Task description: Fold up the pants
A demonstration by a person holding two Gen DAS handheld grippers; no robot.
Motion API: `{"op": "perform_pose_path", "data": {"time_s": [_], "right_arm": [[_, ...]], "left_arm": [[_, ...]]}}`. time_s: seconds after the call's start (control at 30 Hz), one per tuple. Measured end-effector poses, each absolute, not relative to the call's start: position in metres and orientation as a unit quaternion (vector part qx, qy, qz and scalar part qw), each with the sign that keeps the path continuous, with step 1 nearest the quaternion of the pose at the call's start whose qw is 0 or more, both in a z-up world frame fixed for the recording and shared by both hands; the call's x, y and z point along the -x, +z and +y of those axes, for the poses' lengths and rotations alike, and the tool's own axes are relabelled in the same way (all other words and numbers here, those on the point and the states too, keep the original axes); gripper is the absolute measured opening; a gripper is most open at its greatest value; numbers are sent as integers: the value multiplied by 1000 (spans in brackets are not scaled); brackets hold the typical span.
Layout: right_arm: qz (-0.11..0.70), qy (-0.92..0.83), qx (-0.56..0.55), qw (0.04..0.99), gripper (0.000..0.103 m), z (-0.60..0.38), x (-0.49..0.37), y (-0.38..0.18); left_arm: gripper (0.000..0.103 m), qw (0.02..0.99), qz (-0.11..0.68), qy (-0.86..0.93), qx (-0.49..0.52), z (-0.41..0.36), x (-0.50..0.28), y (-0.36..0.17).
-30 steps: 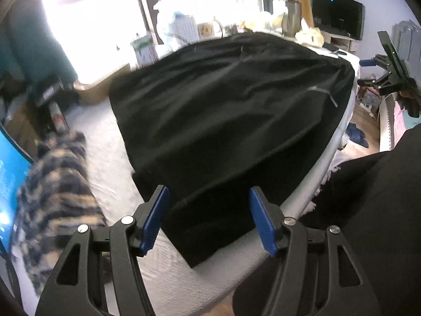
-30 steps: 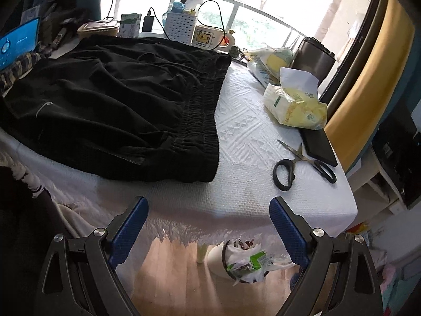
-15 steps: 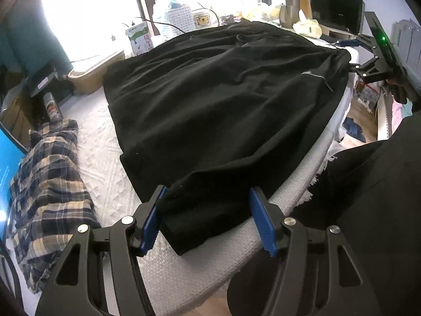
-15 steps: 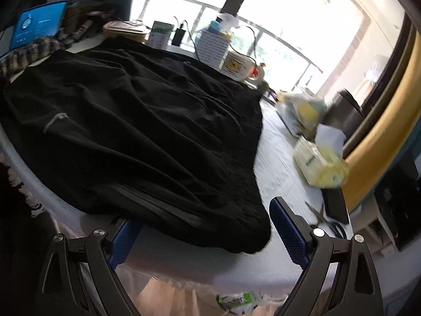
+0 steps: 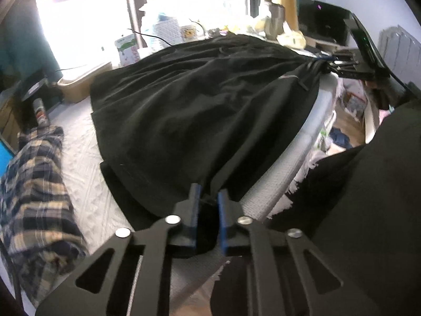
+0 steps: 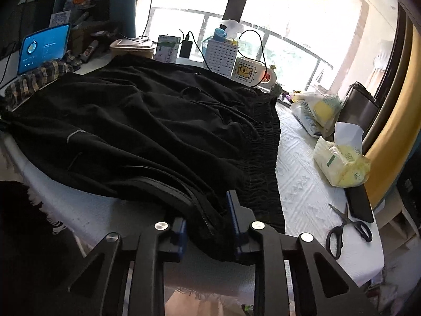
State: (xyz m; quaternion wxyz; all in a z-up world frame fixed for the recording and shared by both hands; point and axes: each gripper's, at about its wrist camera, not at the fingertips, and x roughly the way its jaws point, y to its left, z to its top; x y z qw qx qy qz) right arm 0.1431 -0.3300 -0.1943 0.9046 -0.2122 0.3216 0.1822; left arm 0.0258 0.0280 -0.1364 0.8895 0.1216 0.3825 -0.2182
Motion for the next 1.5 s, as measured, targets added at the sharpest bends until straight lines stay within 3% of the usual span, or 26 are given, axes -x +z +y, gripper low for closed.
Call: {"op": "perform_pose_path", "data": {"time_s": [0.13, 0.4, 0.8, 1.5], "right_arm": [[308, 194, 203, 909, 9, -332, -136, -186], [250, 183, 208, 928, 9, -325, -124, -144], [194, 182, 206, 942, 9, -316, -144, -94], [221, 162, 157, 949, 9, -288, -327, -74]], "left_arm": [[5, 900, 375, -205, -80, 34, -25, -129], [5, 947, 282, -155, -15, 56, -22, -63], [5, 974, 200, -100, -28, 65, -55, -10], [4, 976, 208, -57, -1, 85, -218, 1]]}}
